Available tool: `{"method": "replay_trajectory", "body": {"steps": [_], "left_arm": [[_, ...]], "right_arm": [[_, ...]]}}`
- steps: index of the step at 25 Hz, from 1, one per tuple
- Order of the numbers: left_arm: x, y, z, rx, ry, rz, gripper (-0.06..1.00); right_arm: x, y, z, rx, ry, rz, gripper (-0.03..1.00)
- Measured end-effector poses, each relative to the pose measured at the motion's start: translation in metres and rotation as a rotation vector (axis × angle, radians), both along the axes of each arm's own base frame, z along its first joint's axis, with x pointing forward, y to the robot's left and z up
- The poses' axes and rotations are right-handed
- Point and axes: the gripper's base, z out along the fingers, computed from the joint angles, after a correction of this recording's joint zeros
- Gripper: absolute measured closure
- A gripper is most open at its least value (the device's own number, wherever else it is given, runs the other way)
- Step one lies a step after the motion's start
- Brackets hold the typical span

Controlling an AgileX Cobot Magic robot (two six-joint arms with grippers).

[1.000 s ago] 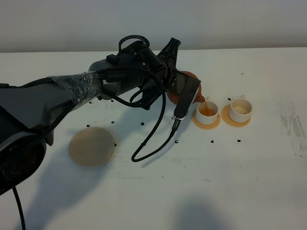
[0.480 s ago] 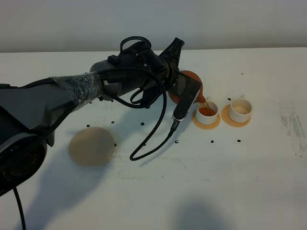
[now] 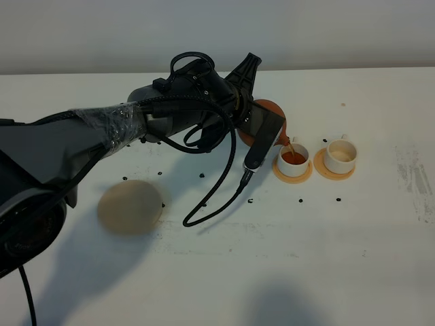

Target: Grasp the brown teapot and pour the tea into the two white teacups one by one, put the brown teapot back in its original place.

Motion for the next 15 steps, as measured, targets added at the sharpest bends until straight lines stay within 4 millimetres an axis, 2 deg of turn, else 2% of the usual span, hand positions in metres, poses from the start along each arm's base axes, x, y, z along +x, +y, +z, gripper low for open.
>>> {"method": "replay_trajectory", "body": {"steps": [15], "left_arm": [[0.0006, 0.0000, 0.0001, 0.012, -0.011, -0.013, 0.86]], "right_arm": [[0.0000, 0.0000, 0.0000, 0.000, 0.000, 0.000, 0.51]]}}
